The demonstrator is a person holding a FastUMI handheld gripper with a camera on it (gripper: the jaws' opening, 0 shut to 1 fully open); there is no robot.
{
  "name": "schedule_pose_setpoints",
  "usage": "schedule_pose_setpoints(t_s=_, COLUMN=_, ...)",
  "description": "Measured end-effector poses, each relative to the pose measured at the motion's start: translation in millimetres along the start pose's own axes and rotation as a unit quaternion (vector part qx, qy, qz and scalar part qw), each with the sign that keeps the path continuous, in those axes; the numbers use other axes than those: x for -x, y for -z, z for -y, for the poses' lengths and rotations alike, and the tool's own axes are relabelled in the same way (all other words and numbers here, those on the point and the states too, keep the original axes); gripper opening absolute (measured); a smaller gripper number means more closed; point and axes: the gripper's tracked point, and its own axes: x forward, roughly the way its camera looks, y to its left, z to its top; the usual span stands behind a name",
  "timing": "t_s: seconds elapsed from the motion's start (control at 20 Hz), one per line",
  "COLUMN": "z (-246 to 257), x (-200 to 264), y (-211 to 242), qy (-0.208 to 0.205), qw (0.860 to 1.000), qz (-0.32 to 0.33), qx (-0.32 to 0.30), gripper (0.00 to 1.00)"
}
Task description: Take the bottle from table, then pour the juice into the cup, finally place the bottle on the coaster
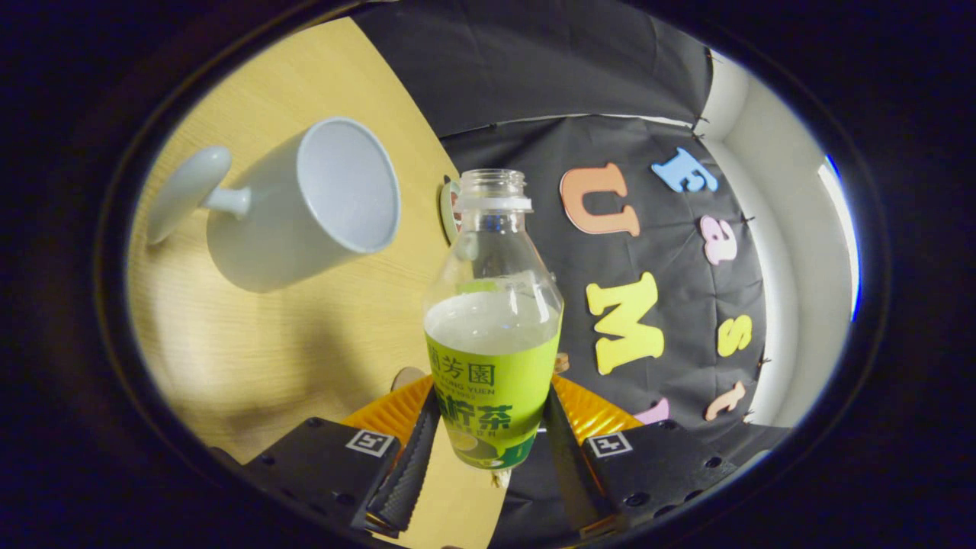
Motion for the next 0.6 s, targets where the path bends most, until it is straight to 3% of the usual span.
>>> schedule_pose_setpoints(t_s=0.6, z=10, x=3, y=-10, qy=0.055, qw=0.991, qz=0.024, qx=0.117, gripper=0.77)
